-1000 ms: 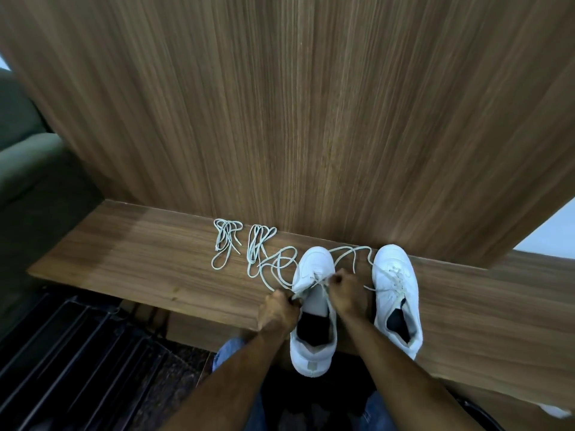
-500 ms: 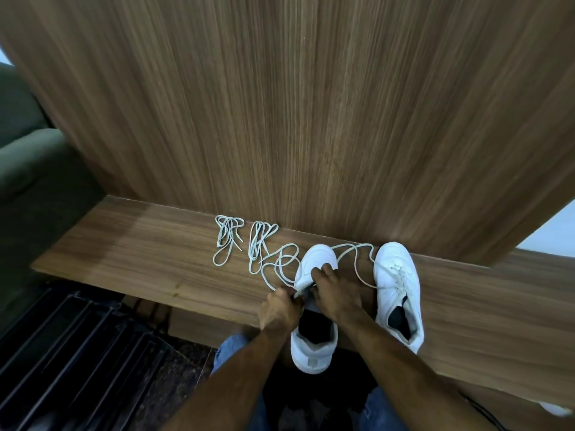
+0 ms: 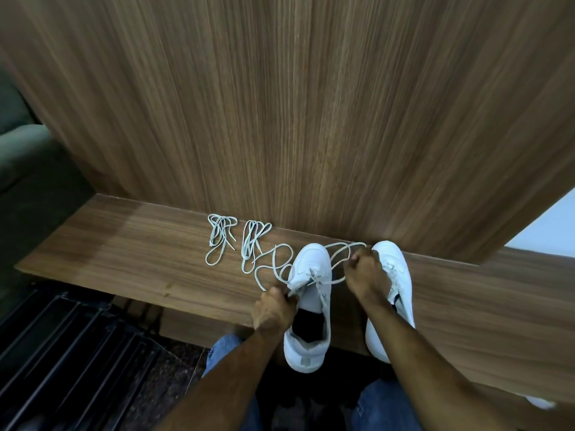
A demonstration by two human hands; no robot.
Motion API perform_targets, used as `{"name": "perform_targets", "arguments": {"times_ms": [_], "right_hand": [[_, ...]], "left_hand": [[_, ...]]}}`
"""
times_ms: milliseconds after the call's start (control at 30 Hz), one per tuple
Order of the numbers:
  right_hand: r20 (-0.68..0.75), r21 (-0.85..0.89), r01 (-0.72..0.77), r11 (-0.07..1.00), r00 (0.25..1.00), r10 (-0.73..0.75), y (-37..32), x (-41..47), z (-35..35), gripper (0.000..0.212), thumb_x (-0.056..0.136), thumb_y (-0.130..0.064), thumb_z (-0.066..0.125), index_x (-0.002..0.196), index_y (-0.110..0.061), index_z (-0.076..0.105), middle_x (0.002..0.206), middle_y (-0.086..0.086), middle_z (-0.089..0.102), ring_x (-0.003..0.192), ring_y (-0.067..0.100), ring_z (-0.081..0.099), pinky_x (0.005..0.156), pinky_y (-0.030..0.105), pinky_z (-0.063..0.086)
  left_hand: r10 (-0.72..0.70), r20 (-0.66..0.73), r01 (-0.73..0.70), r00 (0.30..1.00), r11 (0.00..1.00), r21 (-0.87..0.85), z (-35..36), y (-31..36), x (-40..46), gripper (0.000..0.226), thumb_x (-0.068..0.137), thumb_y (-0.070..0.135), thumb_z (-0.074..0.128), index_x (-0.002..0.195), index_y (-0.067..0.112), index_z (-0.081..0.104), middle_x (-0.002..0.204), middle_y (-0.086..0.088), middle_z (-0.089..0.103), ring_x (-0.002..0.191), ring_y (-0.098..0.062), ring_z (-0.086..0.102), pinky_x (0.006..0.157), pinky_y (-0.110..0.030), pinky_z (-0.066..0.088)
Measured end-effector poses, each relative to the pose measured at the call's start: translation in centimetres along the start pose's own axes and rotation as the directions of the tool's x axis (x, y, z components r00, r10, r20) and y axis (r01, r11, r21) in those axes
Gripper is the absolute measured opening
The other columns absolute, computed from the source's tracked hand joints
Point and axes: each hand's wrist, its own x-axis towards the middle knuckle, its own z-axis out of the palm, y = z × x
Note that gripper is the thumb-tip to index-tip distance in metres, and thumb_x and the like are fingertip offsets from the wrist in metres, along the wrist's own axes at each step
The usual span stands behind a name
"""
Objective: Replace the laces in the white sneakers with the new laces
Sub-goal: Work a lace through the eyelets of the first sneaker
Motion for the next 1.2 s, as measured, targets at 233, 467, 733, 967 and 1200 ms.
{"name": "perform_targets", "arguments": {"times_ms": [233, 467, 733, 967, 1200], "right_hand": [[0.372, -0.324, 0.509, 0.797, 0.844, -0.387, -1.3, -3.0, 3.6, 0.032, 0.088, -0.032, 0.05, 0.118, -0.021, 0.052, 0.127, 0.002, 0.047, 0.118, 0.028, 0.05, 0.081, 0.04, 0.048], [0.401, -0.433, 0.578, 0.692, 0.811, -0.426, -2.2, -3.0, 4.2, 0.031, 0.089, -0.017, 0.047, 0.119, -0.02, 0.054, 0.126, 0.006, 0.048, 0.123, 0.028, 0.044, 0.076, 0.037, 0.048], [-0.032, 0.431, -0.136, 0.892, 0.986, 0.166, -2.9, 1.0, -2.0, 0.012, 0.086, -0.016, 0.056, 0.08, -0.024, 0.062, 0.09, -0.002, 0.068, 0.094, 0.025, 0.062, 0.072, 0.029, 0.038], [0.113, -0.101, 0.335, 0.937, 0.939, -0.324, -1.0, -0.7, -0.2, 0.048, 0.08, -0.033, 0.059, 0.126, -0.02, 0.053, 0.13, 0.005, 0.048, 0.122, 0.029, 0.046, 0.094, 0.042, 0.043], [0.425, -0.452, 0.594, 0.666, 0.8, -0.424, -2.4, -3.3, 4.2, 0.032, 0.089, -0.022, 0.048, 0.119, -0.017, 0.058, 0.126, 0.006, 0.053, 0.126, 0.028, 0.042, 0.106, 0.047, 0.034]], "left_hand": [[-0.021, 0.016, 0.02, 1.0, 1.0, 0.018, 0.2, -0.2, 0.1, 0.05, 0.085, 0.059, 0.048, 0.118, 0.023, 0.059, 0.121, -0.013, 0.062, 0.115, -0.035, 0.056, 0.093, -0.039, 0.046], [-0.008, 0.011, 0.008, 1.0, 1.0, 0.003, 0.4, -0.5, 0.2, 0.052, 0.082, 0.062, 0.047, 0.115, 0.024, 0.06, 0.117, -0.012, 0.064, 0.113, -0.036, 0.058, 0.092, -0.041, 0.048], [-0.013, -0.009, 0.013, 1.0, 0.999, -0.032, 0.1, -0.3, 0.0, 0.052, 0.082, 0.06, 0.05, 0.114, 0.022, 0.063, 0.116, -0.014, 0.065, 0.111, -0.037, 0.058, 0.09, -0.039, 0.048], [-0.018, -0.022, 0.017, 1.0, 0.999, -0.039, -0.4, 0.4, -0.6, 0.046, 0.085, 0.053, 0.054, 0.113, 0.018, 0.064, 0.118, -0.017, 0.064, 0.113, -0.037, 0.058, 0.092, -0.039, 0.046], [-0.026, -0.005, 0.026, 1.0, 1.0, -0.001, -0.6, 0.3, -0.8, 0.048, 0.088, 0.054, 0.05, 0.115, 0.016, 0.062, 0.12, -0.016, 0.063, 0.115, -0.036, 0.057, 0.094, -0.038, 0.044]]}}
